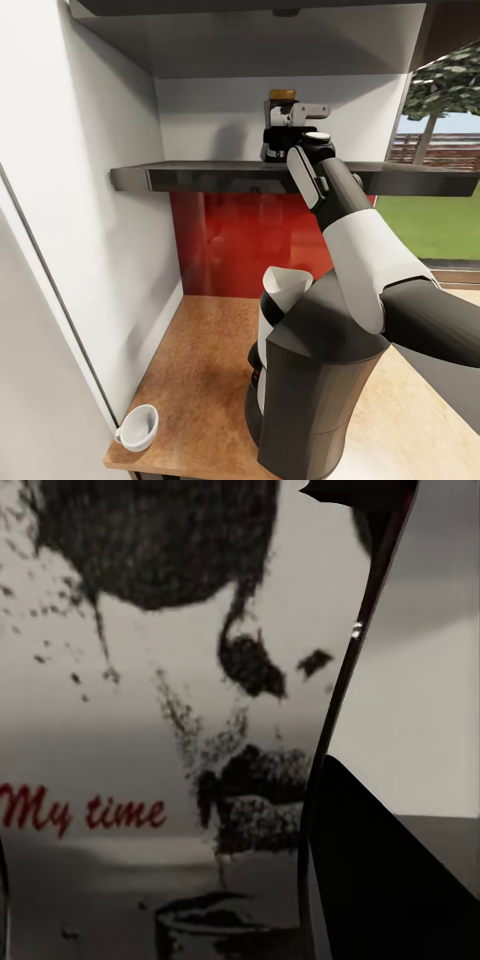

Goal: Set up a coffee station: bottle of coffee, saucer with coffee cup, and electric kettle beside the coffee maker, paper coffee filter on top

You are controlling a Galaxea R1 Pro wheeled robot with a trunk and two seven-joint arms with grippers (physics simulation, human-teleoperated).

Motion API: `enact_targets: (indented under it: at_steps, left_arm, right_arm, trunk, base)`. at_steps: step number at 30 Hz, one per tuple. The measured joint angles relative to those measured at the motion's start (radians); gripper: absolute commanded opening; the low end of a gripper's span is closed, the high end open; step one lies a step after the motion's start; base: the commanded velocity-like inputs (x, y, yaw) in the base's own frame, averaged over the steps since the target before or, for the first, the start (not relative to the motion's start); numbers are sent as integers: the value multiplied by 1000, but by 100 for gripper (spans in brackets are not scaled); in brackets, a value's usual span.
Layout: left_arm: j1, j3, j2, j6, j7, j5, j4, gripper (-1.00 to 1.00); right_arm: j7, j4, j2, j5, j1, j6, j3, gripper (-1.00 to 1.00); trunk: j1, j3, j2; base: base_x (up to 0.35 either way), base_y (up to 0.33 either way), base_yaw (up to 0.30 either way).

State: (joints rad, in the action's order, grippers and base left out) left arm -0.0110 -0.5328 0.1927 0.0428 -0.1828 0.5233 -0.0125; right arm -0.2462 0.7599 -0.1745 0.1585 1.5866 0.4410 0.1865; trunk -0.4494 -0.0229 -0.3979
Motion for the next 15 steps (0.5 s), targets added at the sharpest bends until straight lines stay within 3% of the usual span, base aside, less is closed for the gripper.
enact_targets:
  at_steps: [6,15]
  left_arm:
    - [0,0,2,1,-1,0,0,100]
    - [0,0,1,15,1,0,0,100]
  right_arm:
    - [0,3,0,0,0,1,-2,-100]
    - [1,4,0,0,0,5,-4,-100]
  trunk:
    - [0,0,0]
    - [0,0,0]
  base:
    - [0,-42,0]
    - [-13,-254,0]
